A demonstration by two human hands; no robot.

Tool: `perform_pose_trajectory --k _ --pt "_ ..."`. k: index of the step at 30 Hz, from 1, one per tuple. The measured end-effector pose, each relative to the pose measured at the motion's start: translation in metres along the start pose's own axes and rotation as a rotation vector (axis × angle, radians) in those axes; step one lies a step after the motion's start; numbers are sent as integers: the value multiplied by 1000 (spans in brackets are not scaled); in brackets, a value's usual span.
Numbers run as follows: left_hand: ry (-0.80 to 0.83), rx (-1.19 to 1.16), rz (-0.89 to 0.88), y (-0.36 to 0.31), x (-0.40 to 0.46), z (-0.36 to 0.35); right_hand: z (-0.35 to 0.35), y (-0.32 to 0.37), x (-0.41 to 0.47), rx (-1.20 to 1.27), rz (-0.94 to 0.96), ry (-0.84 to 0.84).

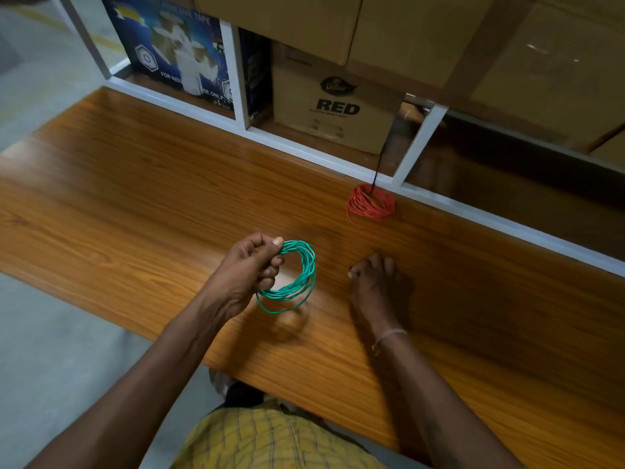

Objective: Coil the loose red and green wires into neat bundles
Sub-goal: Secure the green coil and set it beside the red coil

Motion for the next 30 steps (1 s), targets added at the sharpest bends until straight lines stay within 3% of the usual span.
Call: perform_pose_trajectory --k 4,7,9,13,17,30 --pt "-6 36 -13 0 -1 0 25 3 6 399 27 40" --pt "-6 65 -23 -1 -1 0 84 11 10 797 76 169" --pt "-6 87 -24 -1 -1 -1 122 16 10 909 165 218" --pt "-21 146 -33 2 -1 -9 155 24 11 935 300 304" --pt "-18 163 -45 4 -1 -16 154 31 10 783 400 329" --pt "12 213 -31 4 2 -22 157 33 18 660 448 253"
Point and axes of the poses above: each hand's wrist, its own x-axis towards the middle knuckle, its own z-axis out of the back of the hand, y = z × x, the point moved 1 cm from there along x, towards the middle knuckle, and after that the axes turned 15 degrees about -x, right-handed, at the moved point
